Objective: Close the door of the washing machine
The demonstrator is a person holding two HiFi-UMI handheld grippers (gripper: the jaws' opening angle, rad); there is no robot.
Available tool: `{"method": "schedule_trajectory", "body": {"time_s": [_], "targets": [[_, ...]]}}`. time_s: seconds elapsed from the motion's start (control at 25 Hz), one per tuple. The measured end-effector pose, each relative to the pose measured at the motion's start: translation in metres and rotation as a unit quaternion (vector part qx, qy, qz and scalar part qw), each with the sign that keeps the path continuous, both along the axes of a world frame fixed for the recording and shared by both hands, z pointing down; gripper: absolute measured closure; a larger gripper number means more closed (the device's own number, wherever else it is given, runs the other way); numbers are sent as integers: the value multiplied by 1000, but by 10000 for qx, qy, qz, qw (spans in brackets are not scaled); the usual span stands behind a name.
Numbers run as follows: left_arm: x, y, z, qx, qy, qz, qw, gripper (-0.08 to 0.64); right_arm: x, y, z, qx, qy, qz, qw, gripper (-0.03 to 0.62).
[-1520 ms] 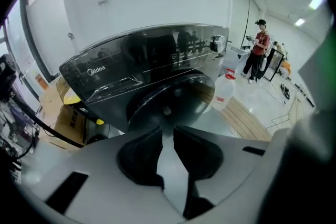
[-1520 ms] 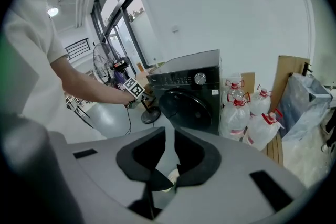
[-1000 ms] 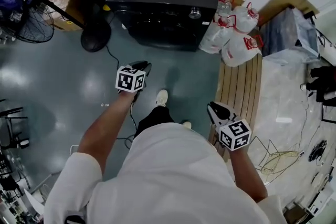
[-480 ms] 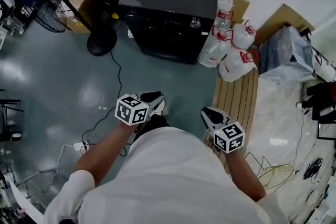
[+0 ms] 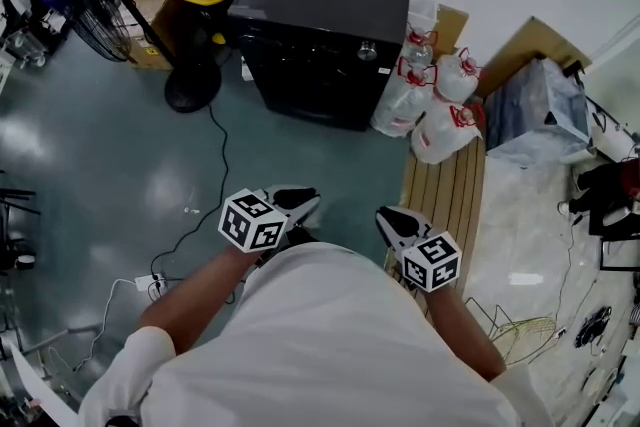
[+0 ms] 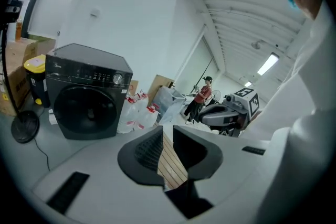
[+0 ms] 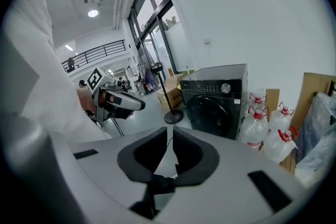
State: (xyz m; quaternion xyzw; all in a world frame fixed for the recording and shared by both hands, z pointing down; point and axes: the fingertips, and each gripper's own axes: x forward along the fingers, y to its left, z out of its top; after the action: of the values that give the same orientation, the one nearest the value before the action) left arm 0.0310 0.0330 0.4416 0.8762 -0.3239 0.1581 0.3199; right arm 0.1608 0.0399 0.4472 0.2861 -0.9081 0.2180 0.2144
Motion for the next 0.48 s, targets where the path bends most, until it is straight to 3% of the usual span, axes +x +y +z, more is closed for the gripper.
{"method": "schedule_trajectory", "body": {"time_s": [0.48], "targets": [[4,-8,-1,49,-3,20,10000,491,-4,-3,-3,148,90,-139,9998,557]]}}
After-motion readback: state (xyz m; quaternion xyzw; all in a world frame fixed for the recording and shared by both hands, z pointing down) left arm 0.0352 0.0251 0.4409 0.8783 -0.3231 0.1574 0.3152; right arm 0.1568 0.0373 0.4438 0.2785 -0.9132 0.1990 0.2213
